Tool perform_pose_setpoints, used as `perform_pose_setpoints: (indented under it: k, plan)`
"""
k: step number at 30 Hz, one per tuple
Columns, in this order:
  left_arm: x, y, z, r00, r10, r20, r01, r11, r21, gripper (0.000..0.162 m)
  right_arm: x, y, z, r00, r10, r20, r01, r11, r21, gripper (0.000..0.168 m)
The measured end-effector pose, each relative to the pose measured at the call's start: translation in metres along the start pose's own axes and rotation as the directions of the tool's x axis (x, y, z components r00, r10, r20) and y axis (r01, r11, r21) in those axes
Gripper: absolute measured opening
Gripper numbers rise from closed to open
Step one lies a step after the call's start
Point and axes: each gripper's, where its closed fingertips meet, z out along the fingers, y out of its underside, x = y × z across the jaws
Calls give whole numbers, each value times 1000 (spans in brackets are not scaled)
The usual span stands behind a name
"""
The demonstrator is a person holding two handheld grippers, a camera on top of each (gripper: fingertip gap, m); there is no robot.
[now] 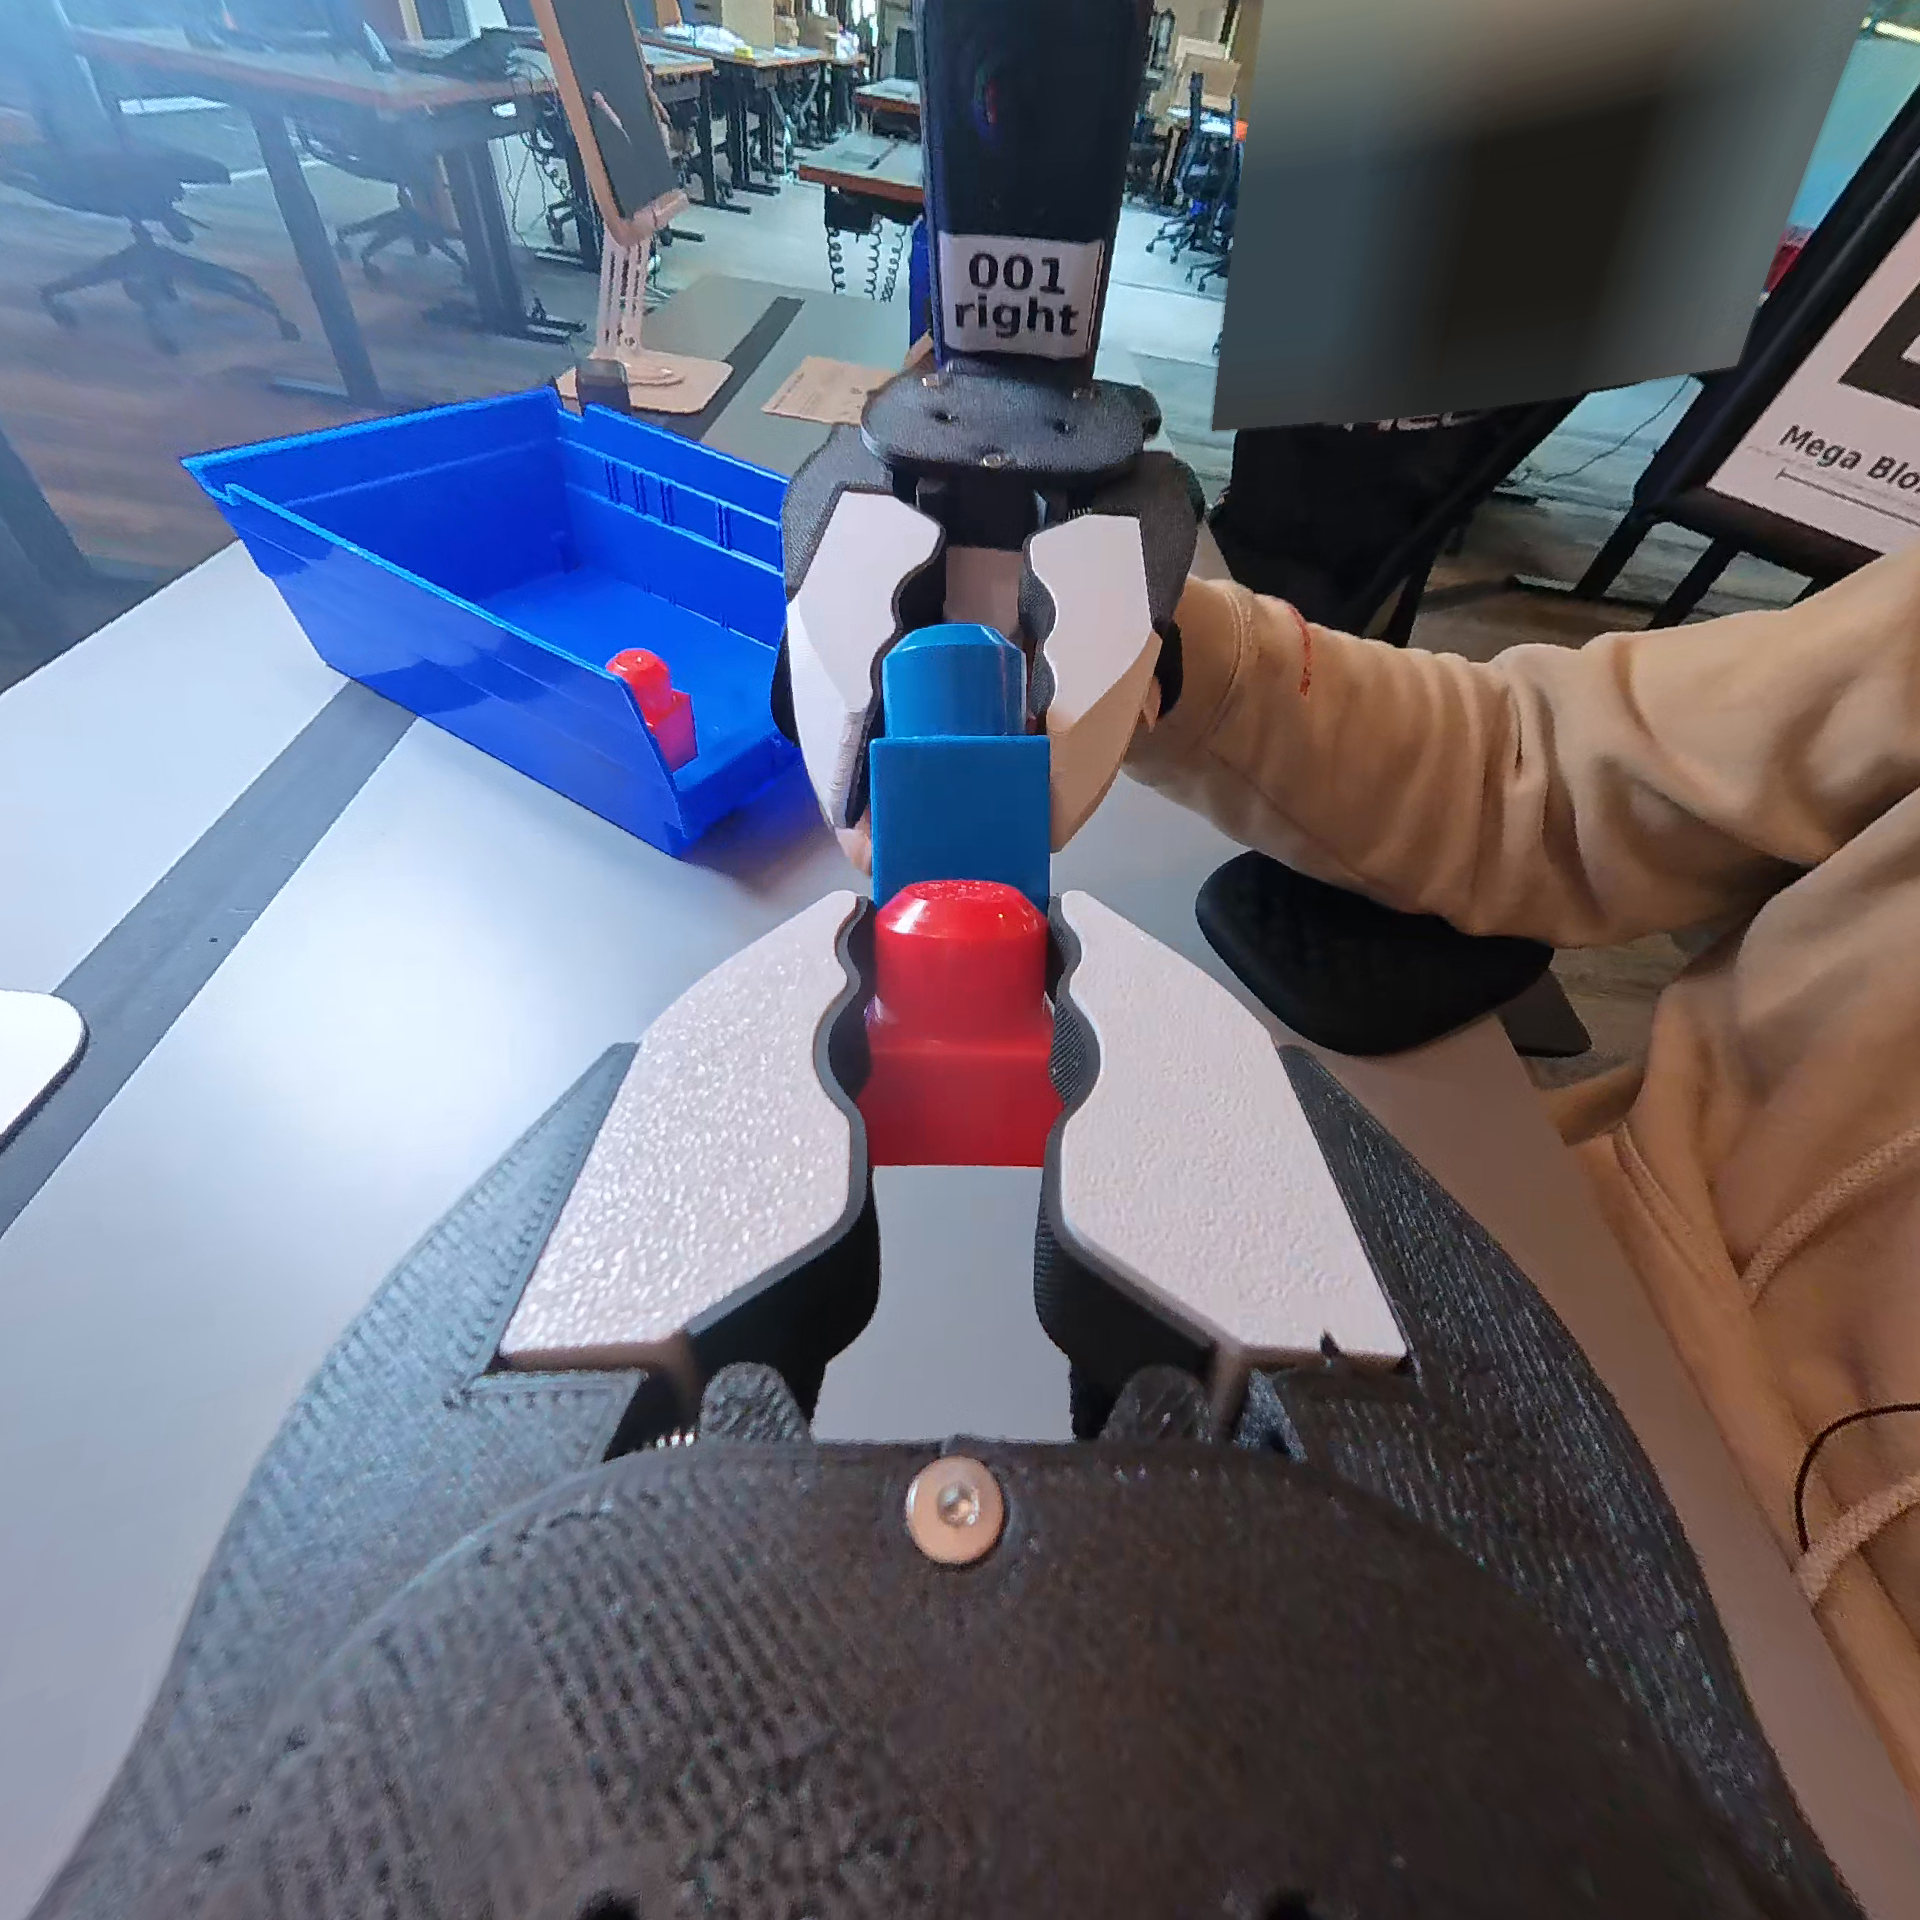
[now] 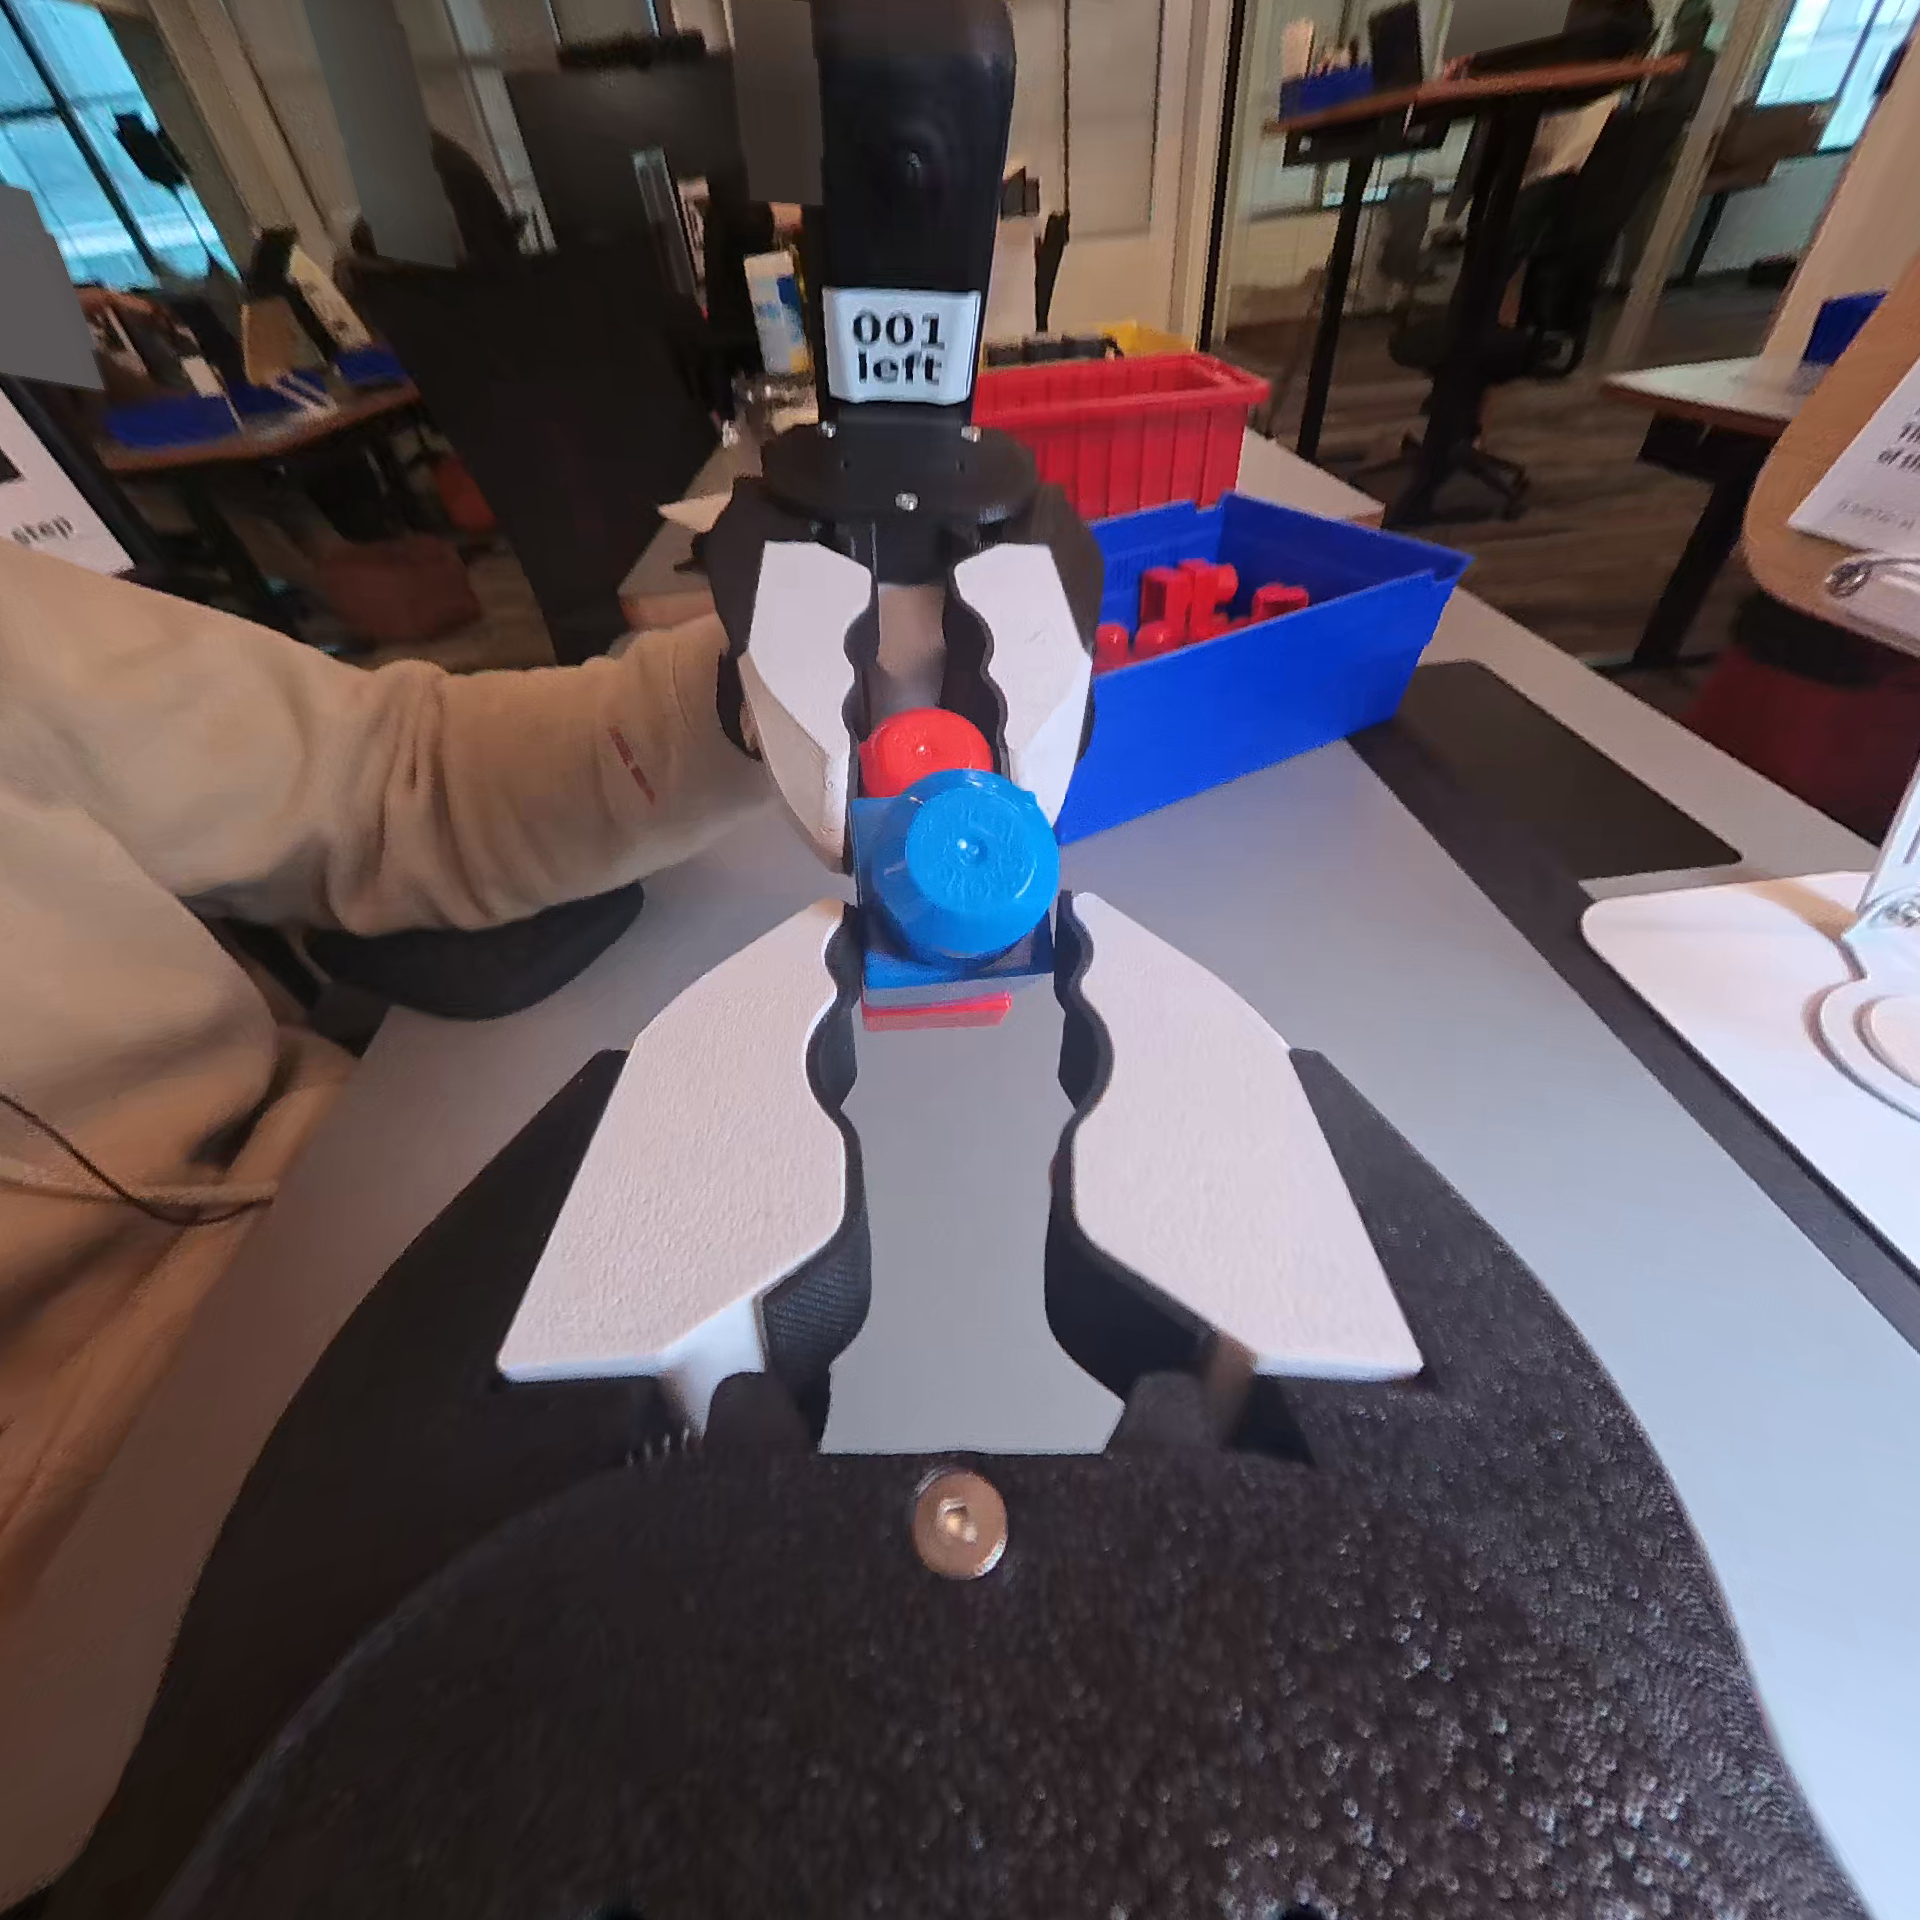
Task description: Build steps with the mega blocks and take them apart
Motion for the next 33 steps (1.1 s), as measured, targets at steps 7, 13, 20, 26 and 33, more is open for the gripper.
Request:
perform_pose_setpoints:
  k: [7,13,20,26,33]
  plan:
    - [-7,-30,-17,998,-56,-24,60,969,238,31,7,-10,3,999,46,-12,-45,992,120,65]
    - [-6,-44,-13,997,-69,-32,76,924,375,32,2,-14,32,999,9,-49,0,984,180,39]
    - [-3,-48,-15,999,-36,-31,46,913,405,32,-3,-18,30,999,31,-8,-29,976,214,37]
    - [-6,-48,-29,1000,-12,23,4,944,331,59,1,7,35,999,-27,-40,29,998,55,37]
    - [-3,-16,-16,952,261,159,-266,964,15,40,-6,38,57,996,-86,-27,82,990,-118,37]
